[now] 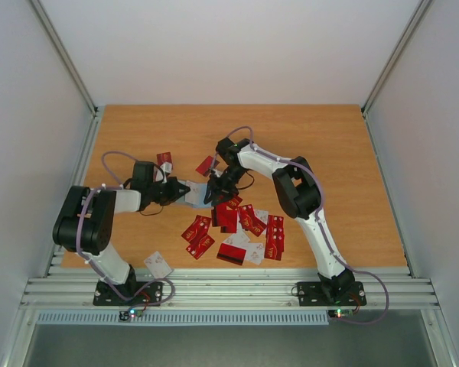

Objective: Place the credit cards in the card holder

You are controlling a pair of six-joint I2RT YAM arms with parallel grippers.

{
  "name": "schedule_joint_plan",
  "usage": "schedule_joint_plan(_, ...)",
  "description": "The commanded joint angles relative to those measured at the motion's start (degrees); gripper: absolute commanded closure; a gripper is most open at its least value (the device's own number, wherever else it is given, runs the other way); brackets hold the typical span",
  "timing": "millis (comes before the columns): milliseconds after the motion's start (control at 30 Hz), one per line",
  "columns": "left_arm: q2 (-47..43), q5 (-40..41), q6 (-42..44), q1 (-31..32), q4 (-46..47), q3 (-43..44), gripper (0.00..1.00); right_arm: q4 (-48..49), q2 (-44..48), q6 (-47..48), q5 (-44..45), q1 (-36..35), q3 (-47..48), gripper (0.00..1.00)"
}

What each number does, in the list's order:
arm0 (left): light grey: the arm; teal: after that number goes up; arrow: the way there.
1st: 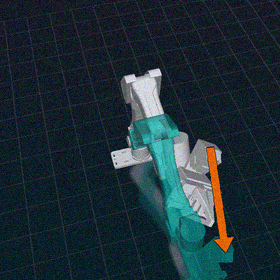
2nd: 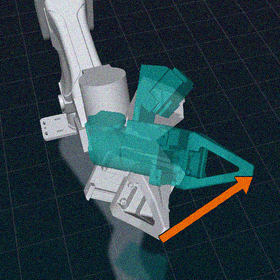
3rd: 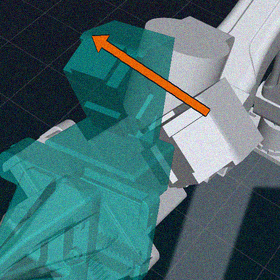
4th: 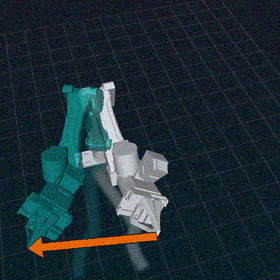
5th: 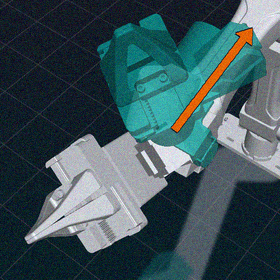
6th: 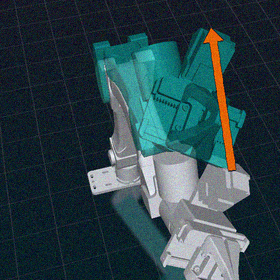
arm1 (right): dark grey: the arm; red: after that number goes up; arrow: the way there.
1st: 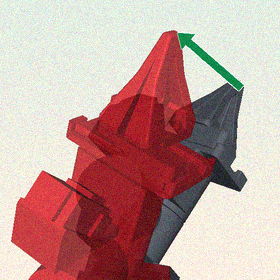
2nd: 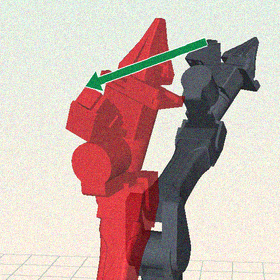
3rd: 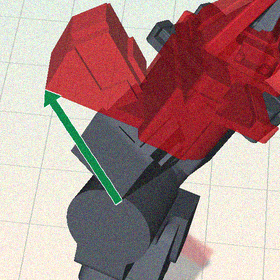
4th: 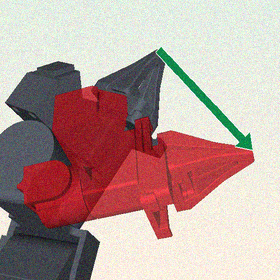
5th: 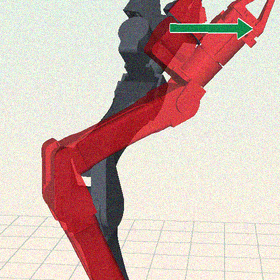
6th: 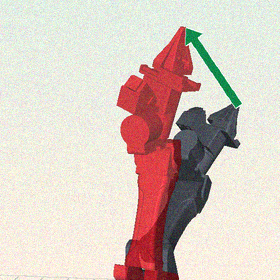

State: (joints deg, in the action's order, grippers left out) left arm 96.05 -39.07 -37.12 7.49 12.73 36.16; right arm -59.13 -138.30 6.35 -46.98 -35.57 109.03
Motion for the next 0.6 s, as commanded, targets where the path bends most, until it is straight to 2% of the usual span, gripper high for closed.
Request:
schedule_joint_plan(0, 1.61, 0.23, -0.11, 0.79, 2.79, -0.45, 1.0, -0.37, -3.51, -0.19, 3.02, -0.33, 0.23, 0.66)
schedule_joint_plan(567, 6.65, -1.22, -3.07, 4.85, 5.21, 1.01, 1.0, 0.05, -3.75, -1.25, 3.3, -0.42, 0.7, 0.66)
